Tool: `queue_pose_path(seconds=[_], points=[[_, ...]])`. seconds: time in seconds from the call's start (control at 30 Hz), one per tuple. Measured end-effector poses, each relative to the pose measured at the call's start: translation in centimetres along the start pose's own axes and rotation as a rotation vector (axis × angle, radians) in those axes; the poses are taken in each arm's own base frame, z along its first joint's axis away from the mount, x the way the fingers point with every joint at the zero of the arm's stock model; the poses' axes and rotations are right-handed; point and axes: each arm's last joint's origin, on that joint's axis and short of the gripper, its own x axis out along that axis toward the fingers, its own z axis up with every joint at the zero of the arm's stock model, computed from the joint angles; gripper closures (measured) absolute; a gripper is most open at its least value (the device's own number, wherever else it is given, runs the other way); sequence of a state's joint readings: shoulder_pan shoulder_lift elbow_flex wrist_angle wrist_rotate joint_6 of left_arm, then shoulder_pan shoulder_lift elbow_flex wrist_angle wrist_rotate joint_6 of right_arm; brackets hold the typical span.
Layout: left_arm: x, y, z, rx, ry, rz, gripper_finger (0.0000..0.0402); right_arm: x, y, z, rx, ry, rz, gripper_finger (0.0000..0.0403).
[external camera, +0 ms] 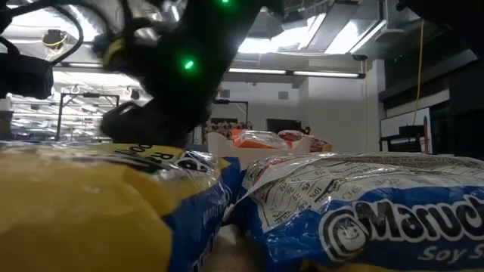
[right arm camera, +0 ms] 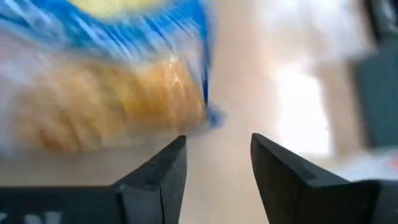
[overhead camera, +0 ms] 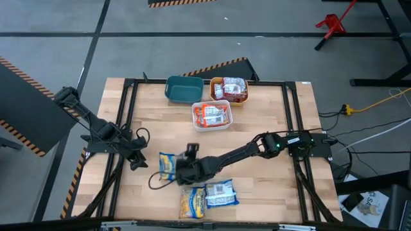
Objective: Sort Maruchan noodles
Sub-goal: Put the top right blue noodle pack into the blue bin
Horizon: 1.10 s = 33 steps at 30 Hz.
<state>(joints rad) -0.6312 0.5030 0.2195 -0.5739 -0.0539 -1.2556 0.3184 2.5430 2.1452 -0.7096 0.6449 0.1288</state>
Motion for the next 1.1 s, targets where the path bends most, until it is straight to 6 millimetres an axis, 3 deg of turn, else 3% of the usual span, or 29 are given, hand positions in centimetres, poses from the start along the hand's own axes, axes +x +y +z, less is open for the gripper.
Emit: queue_pose_path(seconds=[0.1, 0.23, 0.4, 0.5, 0.6, 0.73, 0.97, 1.1], points=[[0.0, -0.4, 0.2, -0.002, -0.025, -0.039, 0.0157, -0.9, -2.5, -0.2, 0.041, 0.075, -0.087, 0.0243], [0.2, -0.7, 0.6, -0.007, -0.133, -0.029, 0.0157, -1.7, -5.8, 0.0, 0.153, 0.147, -0.08, 0.0243], [1.2, 0.2, 0.5, -0.16, -0.244, 0.004, 0.0157, -4.8, -9.0, 1.7, 0.371, 0.151, 0.198, 0.0242], [2.3, 0.6, 0.3, -0.259, -0.314, -0.126, 0.0157, -5.9, -9.6, 2.2, 0.456, 0.157, 0.34, 0.024], [2.6, 0.3, 0.3, -0.293, -0.405, -0.22, 0.0157, -7.0, -10.1, 2.8, 0.527, 0.127, 0.375, 0.024], [3.0, 0.6, 0.1, -0.322, -0.466, -0.173, 0.0157, -7.5, -10.0, 3.0, 0.636, 0.123, 0.396, 0.0237], [4.3, 1.3, -0.6, -0.393, -0.342, -0.077, 0.0157, -5.4, -6.8, 1.2, 0.881, 0.184, 0.47, 0.02], [4.7, 1.4, -0.7, -0.452, -0.374, -0.049, 0.0157, -4.6, -5.3, 0.8, 0.985, 0.158, 0.542, 0.0174]])
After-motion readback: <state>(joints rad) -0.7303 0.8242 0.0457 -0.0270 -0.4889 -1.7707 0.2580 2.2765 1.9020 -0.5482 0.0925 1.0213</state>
